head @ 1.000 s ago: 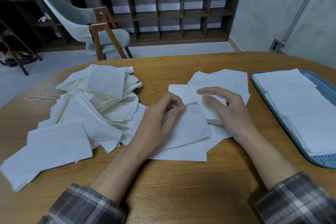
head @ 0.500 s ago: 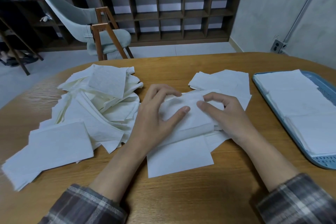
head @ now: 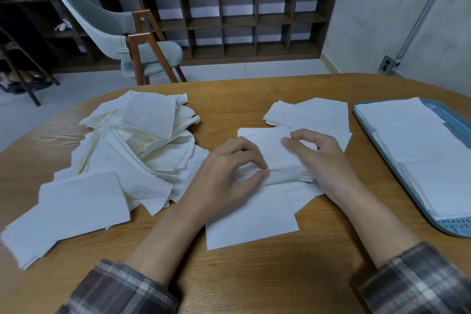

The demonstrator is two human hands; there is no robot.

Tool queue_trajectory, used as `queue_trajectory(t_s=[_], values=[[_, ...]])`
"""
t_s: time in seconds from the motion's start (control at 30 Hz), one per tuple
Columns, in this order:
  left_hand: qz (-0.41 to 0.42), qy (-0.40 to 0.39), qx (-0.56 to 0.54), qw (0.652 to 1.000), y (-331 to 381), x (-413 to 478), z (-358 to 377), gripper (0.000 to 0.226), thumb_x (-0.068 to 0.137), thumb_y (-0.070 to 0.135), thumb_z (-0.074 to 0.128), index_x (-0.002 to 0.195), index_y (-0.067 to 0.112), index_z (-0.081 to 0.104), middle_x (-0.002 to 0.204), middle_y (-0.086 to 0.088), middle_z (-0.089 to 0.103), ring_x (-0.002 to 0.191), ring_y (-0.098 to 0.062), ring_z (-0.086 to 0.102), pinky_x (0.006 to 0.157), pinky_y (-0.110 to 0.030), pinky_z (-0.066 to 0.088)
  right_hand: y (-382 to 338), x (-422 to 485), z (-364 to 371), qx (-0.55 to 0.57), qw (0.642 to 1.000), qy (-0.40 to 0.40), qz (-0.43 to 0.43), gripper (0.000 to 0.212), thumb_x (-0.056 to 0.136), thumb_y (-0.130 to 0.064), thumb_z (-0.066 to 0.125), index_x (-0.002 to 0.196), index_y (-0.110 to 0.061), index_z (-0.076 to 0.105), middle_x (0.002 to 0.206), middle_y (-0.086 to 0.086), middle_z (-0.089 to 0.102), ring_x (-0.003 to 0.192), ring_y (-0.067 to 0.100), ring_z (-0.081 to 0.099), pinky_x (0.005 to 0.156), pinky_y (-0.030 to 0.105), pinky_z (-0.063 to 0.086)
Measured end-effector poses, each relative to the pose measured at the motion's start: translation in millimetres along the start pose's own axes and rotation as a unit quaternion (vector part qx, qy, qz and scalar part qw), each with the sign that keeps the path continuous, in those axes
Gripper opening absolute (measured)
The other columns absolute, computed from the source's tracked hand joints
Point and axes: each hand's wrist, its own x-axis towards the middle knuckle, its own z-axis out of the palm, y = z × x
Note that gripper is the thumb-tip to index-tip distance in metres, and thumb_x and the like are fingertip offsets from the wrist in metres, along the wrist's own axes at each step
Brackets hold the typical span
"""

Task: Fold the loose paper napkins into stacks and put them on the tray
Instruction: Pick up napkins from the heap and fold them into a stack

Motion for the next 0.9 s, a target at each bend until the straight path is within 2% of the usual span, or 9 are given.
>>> queue_trajectory(t_s=[0.13,0.27,0.37,0.43,0.5,0.57,0.67,0.8,0.9], values=[[-0.090,0.014,-0.141,0.986,12,4,-10,0.007,0.091,0.008,0.081,0.087,0.012,0.077,0.090,0.006,0.077,0.090,-0.012,0.073,0.083,-0.029,0.054,-4,-1,1,0.022,0.999,-0.004,-0.040,0.020,0.099,-0.047,0.067,0.103,-0.032,0.080,0.115,-0.020,0.075,0.122,0.000,0.061,0.113,0.035,0.041],[-0.175,0.007,-0.284,0.943,15,7,-21,0.005,0.091,0.006,0.079,0.088,0.003,0.076,0.073,-0.005,0.073,0.063,-0.011,0.060,0.064,-0.017,0.046,-9,-6,1,0.032,0.995,-0.042,-0.086,0.036,0.102,-0.050,0.051,0.113,-0.028,0.078,0.125,-0.020,0.072,0.127,-0.004,0.057,0.119,0.035,0.034],[-0.212,0.019,-0.296,0.931,14,8,-24,0.005,0.090,0.014,0.082,0.090,0.009,0.080,0.078,-0.012,0.076,0.067,-0.021,0.063,0.063,-0.025,0.048,-13,-10,3,0.050,0.991,-0.089,-0.083,0.045,0.099,-0.056,0.048,0.110,-0.024,0.077,0.123,-0.014,0.073,0.119,0.000,0.064,0.103,0.026,0.045],[-0.219,0.040,-0.281,0.934,13,9,-24,0.004,0.088,0.016,0.083,0.091,0.012,0.082,0.083,-0.011,0.078,0.073,-0.019,0.068,0.066,-0.025,0.052,-14,-13,4,0.054,0.989,-0.116,-0.079,0.046,0.096,-0.059,0.056,0.107,-0.021,0.078,0.117,-0.002,0.074,0.109,0.013,0.069,0.089,0.024,0.051],[-0.213,0.052,-0.242,0.945,11,9,-22,0.005,0.087,0.017,0.085,0.091,0.017,0.083,0.085,-0.002,0.079,0.079,-0.015,0.071,0.072,-0.026,0.053,-14,-15,6,0.031,0.987,-0.126,-0.090,0.034,0.100,-0.046,0.067,0.107,-0.014,0.077,0.109,0.007,0.075,0.103,0.023,0.071,0.084,0.025,0.053],[-0.212,0.059,-0.221,0.950,10,9,-20,0.010,0.085,0.019,0.086,0.095,0.020,0.084,0.086,0.003,0.080,0.081,-0.010,0.071,0.074,-0.023,0.053,-13,-16,8,-0.001,0.989,-0.110,-0.100,0.015,0.101,-0.028,0.070,0.105,-0.016,0.078,0.105,-0.002,0.077,0.101,0.015,0.071,0.082,0.021,0.051],[-0.216,0.073,-0.213,0.950,7,9,-21,0.018,0.084,0.021,0.088,0.100,0.024,0.082,0.088,0.004,0.079,0.084,-0.006,0.071,0.077,-0.018,0.053,-15,-14,7,-0.004,0.993,-0.087,-0.083,0.010,0.101,-0.026,0.069,0.105,-0.026,0.078,0.108,-0.013,0.076,0.102,0.006,0.070,0.082,0.021,0.048],[-0.229,0.095,-0.208,0.946,7,10,-23,0.018,0.086,0.021,0.088,0.102,0.025,0.081,0.089,0.006,0.079,0.090,-0.009,0.074,0.084,-0.030,0.059,-16,-16,6,0.010,0.988,-0.128,-0.087,0.035,0.098,-0.029,0.071,0.130,-0.040,0.068,0.125,-0.013,0.071,0.116,0.010,0.068,0.094,0.029,0.054],[-0.234,0.095,-0.209,0.945,8,10,-22,0.018,0.085,0.022,0.088,0.101,0.026,0.081,0.090,0.005,0.080,0.090,-0.012,0.075,0.086,-0.041,0.060,-15,-17,8,-0.005,0.984,-0.153,-0.095,0.057,0.094,-0.033,0.074,0.143,-0.054,0.053,0.141,-0.013,0.061,0.123,0.004,0.063,0.099,0.024,0.052]])
